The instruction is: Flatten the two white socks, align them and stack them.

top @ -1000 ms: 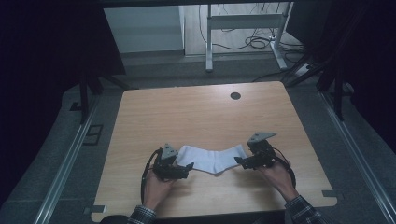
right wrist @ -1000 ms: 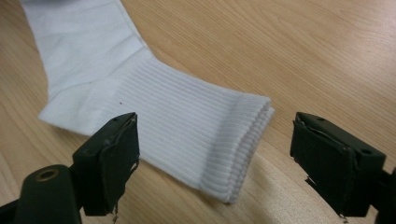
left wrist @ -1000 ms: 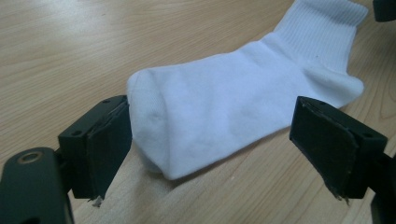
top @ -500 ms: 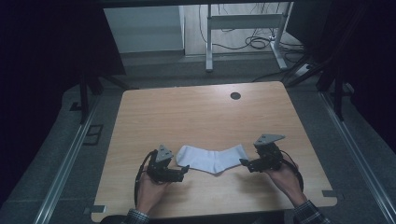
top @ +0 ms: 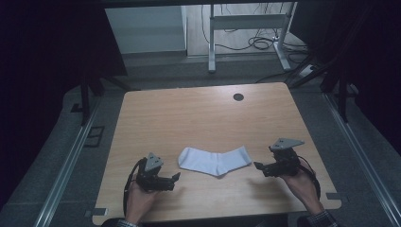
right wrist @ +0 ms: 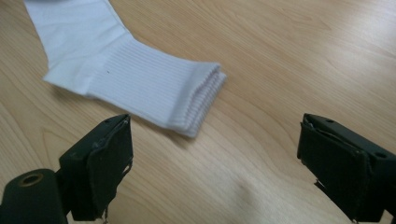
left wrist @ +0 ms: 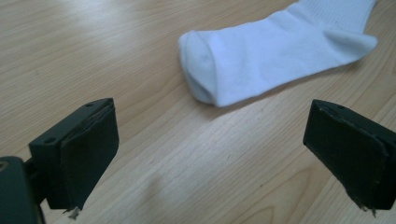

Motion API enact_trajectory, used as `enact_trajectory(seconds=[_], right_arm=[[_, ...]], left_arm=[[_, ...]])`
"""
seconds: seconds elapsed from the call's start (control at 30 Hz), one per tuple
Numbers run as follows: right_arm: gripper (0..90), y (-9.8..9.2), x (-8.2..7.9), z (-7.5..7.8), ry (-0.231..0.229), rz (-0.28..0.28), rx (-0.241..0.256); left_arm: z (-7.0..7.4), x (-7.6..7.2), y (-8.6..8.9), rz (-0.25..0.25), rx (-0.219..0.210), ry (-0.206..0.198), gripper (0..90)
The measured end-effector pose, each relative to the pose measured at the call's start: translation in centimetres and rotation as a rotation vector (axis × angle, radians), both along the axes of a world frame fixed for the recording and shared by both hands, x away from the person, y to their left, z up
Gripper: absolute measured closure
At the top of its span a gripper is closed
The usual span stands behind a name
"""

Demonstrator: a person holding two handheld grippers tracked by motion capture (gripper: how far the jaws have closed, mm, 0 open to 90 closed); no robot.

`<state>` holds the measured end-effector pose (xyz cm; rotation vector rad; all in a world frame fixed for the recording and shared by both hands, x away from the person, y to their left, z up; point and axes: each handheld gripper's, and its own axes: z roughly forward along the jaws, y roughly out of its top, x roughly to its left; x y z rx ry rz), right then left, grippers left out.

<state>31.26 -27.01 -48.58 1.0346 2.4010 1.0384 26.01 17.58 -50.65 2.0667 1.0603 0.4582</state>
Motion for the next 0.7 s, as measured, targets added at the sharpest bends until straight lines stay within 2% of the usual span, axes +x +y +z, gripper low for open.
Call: enact_trajectory(seconds=[0.27,0.53,0.7], right_arm=[[10.2,-1.9,-0.5,-1.1,0.019,-0.036,0.0],[10.4,-3.3,-0.8,-2.1,0.033,-0.067,-0.011],[10.5,-3.8,-0.8,-2.8,0.05,-0.074,-0.016]], left_arm=[[-1.1,-0.7,1.4,0.021,0.008,0.018,3.4],[-1.9,-0.9,2.1,0.025,0.008,0.025,3.0],[-2.8,-0.7,2.0,0.007,0.037,0.065,0.0]])
